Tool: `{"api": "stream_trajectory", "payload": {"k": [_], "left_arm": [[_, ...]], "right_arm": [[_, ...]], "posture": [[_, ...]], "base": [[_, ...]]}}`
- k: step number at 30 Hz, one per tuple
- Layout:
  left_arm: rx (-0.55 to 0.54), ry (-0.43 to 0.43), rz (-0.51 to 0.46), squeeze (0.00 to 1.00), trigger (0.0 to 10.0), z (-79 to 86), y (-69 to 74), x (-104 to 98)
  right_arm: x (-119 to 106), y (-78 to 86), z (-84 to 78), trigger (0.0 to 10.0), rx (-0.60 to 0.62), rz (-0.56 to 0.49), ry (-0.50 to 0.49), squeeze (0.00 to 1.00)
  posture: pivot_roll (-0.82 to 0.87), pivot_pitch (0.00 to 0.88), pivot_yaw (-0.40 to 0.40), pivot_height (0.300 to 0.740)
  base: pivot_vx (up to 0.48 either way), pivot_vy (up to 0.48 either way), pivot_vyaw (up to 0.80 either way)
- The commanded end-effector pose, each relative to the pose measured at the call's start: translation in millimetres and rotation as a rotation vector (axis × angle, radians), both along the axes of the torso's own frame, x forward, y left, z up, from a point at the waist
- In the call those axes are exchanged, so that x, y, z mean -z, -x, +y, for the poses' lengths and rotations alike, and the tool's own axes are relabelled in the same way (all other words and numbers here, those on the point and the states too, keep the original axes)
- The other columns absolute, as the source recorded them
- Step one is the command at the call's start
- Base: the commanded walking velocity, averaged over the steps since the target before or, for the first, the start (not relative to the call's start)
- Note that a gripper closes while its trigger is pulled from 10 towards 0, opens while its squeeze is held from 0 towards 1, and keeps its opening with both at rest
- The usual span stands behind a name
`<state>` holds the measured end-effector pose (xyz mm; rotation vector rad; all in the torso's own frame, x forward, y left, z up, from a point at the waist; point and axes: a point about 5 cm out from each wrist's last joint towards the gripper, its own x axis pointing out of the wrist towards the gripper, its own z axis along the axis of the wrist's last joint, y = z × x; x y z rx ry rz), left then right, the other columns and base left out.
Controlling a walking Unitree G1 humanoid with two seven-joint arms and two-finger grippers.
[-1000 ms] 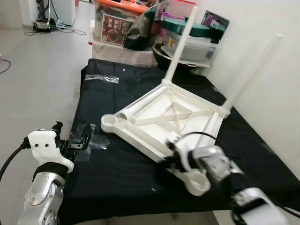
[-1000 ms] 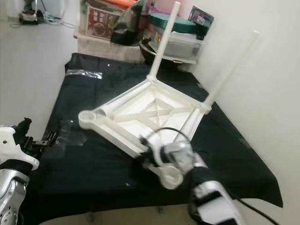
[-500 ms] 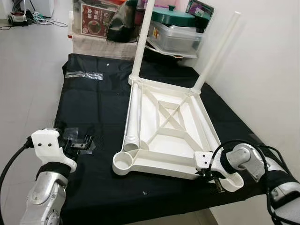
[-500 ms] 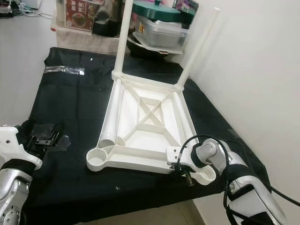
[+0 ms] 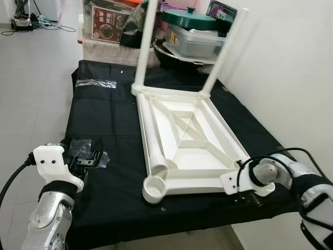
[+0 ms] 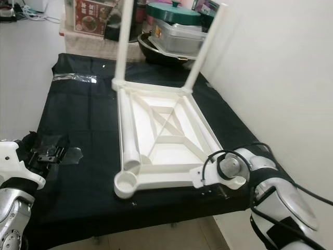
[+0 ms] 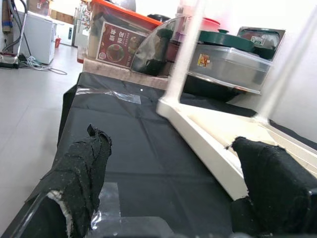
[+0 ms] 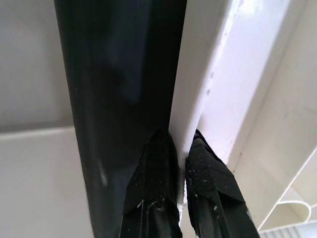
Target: Building children table
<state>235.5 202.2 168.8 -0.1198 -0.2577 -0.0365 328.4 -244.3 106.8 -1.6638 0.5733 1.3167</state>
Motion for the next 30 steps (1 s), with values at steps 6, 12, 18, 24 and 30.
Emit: {"api": "stream_trajectory", "payload": {"k": [6,12,18,24,30], "left_arm": [[0.029,-0.003,0.024,0.0,10.0,-2.6,-2.1,3],[0.025,-0.003,0.024,0.0,10.0,-2.3,-2.5,3],[0.023,0.0,0.021,0.0,10.0,-2.4,-2.4,3],[0.029,0.001,0.02,0.0,10.0,-3.3,-3.5,2],[0.025,0.001,0.022,0.0,10.0,-2.2,-2.4,3]], "right_arm": [[-19,-25.6,29.7,0.0,0.035,-0.224,-0.181,0.0],[-10,-30.5,33.6,10.0,0.314,-0.151,-0.314,0.0],[2,-31.2,40.6,10.0,0.538,-0.083,-0.444,0.0],[17,-27.6,80.6,10.0,0.594,0.068,-0.599,0.0],[33,-17.0,86.4,10.0,0.613,0.137,-0.611,0.0]], "posture": [[0.15,0.0,-0.215,0.74],[0.15,0.0,-0.222,0.74],[0.14,0.0,-0.223,0.74],[0.14,0.0,-0.221,0.74],[0.15,0.0,-0.227,0.74]], "base": [[0.0,0.0,0.0],[0.0,0.0,0.0],[0.0,0.0,0.0],[0.0,0.0,0.0],[0.0,0.0,0.0]]}}
